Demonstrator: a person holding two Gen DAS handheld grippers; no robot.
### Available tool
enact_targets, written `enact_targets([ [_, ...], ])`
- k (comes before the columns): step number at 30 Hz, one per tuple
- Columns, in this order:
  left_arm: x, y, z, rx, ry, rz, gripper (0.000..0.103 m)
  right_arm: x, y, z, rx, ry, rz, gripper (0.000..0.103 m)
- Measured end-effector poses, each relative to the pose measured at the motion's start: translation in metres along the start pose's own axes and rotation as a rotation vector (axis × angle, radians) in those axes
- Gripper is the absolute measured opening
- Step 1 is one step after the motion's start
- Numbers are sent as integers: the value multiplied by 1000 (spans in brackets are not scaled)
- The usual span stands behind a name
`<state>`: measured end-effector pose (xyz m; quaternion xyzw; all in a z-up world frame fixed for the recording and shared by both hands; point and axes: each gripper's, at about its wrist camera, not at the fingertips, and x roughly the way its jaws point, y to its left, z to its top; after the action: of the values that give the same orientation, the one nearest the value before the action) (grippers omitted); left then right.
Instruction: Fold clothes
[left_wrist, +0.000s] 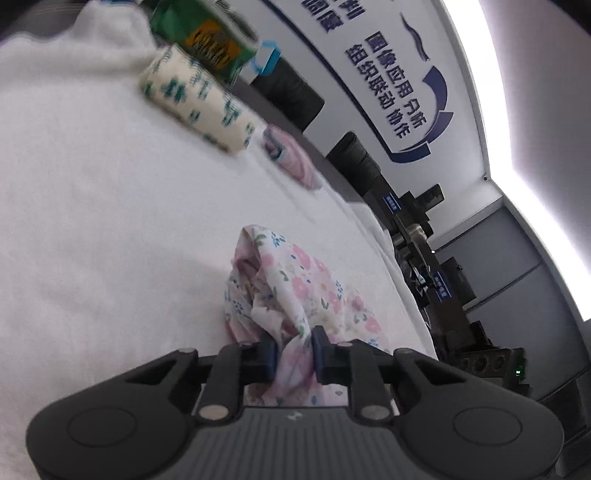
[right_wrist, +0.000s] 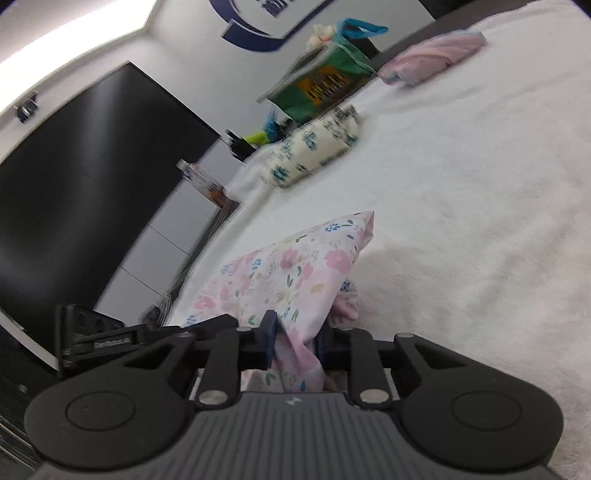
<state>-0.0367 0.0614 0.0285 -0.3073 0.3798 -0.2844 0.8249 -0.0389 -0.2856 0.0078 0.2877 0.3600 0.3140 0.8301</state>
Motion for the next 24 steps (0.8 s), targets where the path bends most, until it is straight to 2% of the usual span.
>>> enact_targets([
  [4, -13, -33, 34, 55, -38, 28, 17, -7, 25, 23, -64, -39, 31, 19],
  [11, -16, -73, 142, 154, -119, 30, 17, 1, 69, 106, -167, -135, 57, 19],
  [18, 3, -60, 228, 165, -167, 42, 17, 46, 95, 201, -207, -167, 56, 19],
  [22, 38, -22, 272, 173, -136, 38, 20, 93, 89, 237, -204, -160, 11, 19],
  [24, 53, 3, 285, 124, -131, 57, 20, 120, 80, 249, -185, -138, -9, 19],
])
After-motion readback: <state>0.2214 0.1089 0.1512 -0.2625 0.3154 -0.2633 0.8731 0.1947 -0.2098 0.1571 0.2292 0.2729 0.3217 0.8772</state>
